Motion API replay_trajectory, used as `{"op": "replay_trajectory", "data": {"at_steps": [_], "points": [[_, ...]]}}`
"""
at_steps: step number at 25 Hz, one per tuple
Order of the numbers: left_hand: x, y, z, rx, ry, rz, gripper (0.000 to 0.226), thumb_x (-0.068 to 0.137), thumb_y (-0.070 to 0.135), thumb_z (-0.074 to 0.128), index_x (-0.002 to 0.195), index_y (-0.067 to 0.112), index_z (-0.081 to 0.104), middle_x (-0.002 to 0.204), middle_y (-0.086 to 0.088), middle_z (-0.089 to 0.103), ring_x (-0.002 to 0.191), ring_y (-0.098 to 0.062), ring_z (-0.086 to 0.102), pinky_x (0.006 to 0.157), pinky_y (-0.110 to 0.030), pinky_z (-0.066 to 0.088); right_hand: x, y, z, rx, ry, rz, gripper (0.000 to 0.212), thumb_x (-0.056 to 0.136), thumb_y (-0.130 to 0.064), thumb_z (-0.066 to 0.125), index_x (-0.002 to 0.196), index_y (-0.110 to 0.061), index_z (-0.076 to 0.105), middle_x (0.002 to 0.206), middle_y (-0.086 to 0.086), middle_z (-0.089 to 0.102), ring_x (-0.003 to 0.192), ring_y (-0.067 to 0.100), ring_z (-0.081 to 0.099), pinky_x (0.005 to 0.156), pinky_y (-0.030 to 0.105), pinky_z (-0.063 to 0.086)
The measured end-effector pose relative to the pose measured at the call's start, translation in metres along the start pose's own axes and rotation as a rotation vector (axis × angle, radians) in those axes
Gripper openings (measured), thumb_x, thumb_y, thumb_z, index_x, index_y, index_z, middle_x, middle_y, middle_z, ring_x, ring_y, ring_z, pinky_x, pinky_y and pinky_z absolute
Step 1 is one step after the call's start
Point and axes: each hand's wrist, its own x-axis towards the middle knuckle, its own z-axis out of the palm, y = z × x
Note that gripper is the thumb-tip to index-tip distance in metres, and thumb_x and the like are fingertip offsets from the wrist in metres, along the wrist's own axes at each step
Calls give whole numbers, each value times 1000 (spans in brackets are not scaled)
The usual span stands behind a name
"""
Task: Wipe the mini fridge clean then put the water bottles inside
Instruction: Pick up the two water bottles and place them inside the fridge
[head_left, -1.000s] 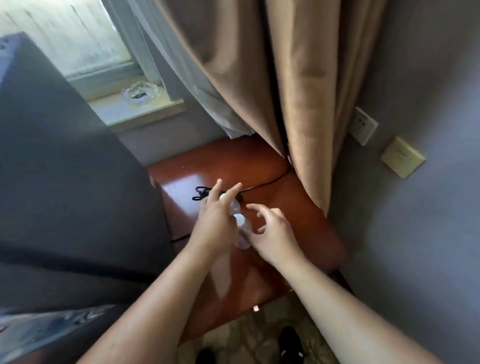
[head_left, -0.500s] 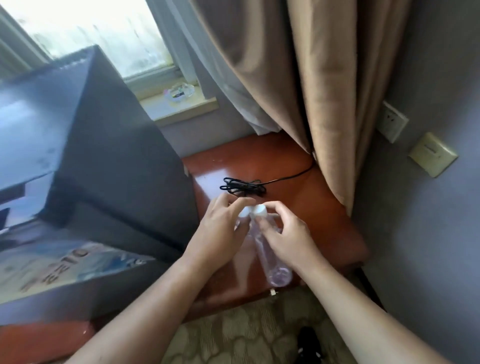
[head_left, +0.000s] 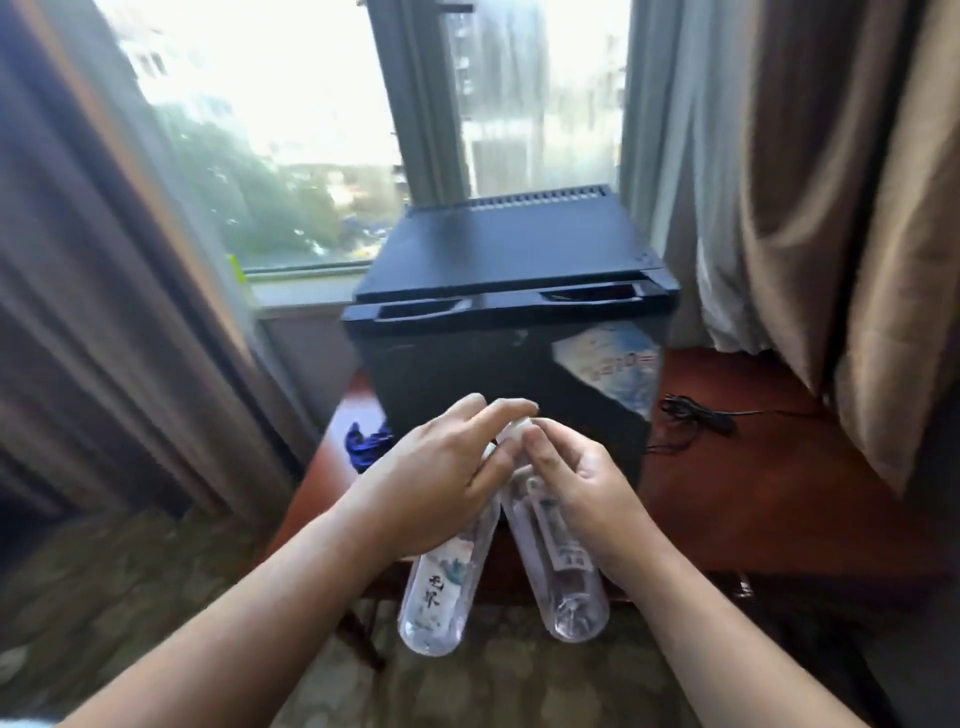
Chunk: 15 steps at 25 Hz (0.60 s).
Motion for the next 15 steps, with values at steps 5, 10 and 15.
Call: {"op": "replay_trajectory", "data": {"at_steps": [5,10,15], "points": [[-53,-59,-75,-45,6,-57,38,102,52,39,128,31,57,117,17,62,106,0,60,97,-27,50,15,-29,103,7,-76,33,37,104,-37,48,119,-13,71,110,15,76,101,31,74,86,44,60],[-50,-116,-103,-57,22,-117,27,103,47,50,125,33,58,104,22,60,97,0,61,88,-24,49,64,-27,129,-264,-32,-20,26,100,-43,58,114,-28,73,108,-7,77,104,4,72,97,38,57],[-27,-177,-112,4,40,-213,32,101,44,55,131,31,57,103,25,55,92,0,60,92,-28,50,156,-45,112,-646,129,-255,20,99,-24,60,113,-24,73,115,-13,72,108,0,64,99,18,48]]}}
